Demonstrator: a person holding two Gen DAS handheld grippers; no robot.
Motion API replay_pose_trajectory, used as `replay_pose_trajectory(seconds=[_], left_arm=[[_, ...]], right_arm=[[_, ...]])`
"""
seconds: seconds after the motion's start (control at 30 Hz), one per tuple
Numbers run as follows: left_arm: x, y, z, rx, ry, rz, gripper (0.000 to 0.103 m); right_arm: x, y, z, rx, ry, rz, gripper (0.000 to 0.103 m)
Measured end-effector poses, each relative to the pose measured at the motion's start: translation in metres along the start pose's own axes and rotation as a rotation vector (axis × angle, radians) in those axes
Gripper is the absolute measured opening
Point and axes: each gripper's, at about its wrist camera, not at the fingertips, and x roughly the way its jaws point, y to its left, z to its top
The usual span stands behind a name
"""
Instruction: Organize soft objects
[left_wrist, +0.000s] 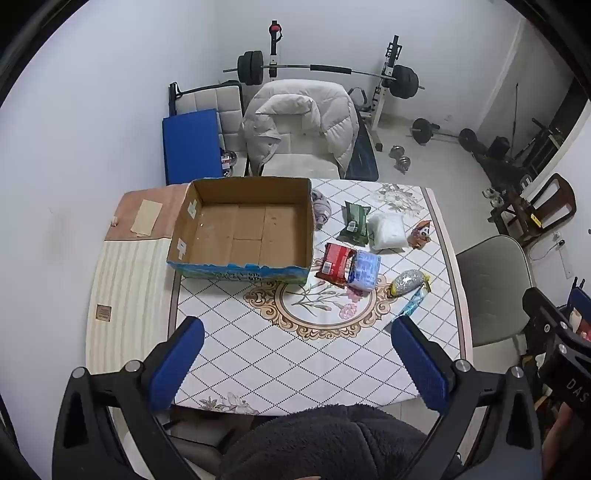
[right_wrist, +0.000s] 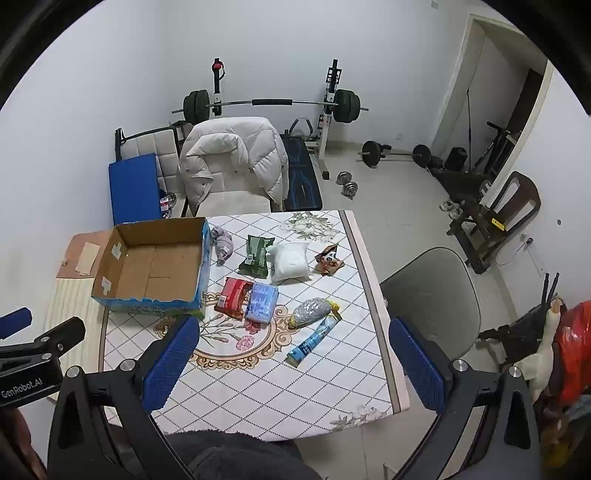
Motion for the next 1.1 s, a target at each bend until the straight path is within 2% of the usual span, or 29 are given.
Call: replay_pose_trajectory(seconds=[0.07,0.57,1.1], left_arm=[[0.000,0.000,0.000,0.004,-0.005,0.009,0.103],[-0.012,0.002,-0.002,0.003,-0.023,0.017,0.103],[-0.008,0.002,0.004,0.007,-0.028,0.013,0.103]], right_arm=[[-0.001,-0.001,-0.001,0.022,0.004,0.032,0.103],[-0.016,0.004,0.000,-0.004,-0.012,0.030,0.103],[-0.014,0.002,0.000,-0.007,-0.016,0.022,0.103]])
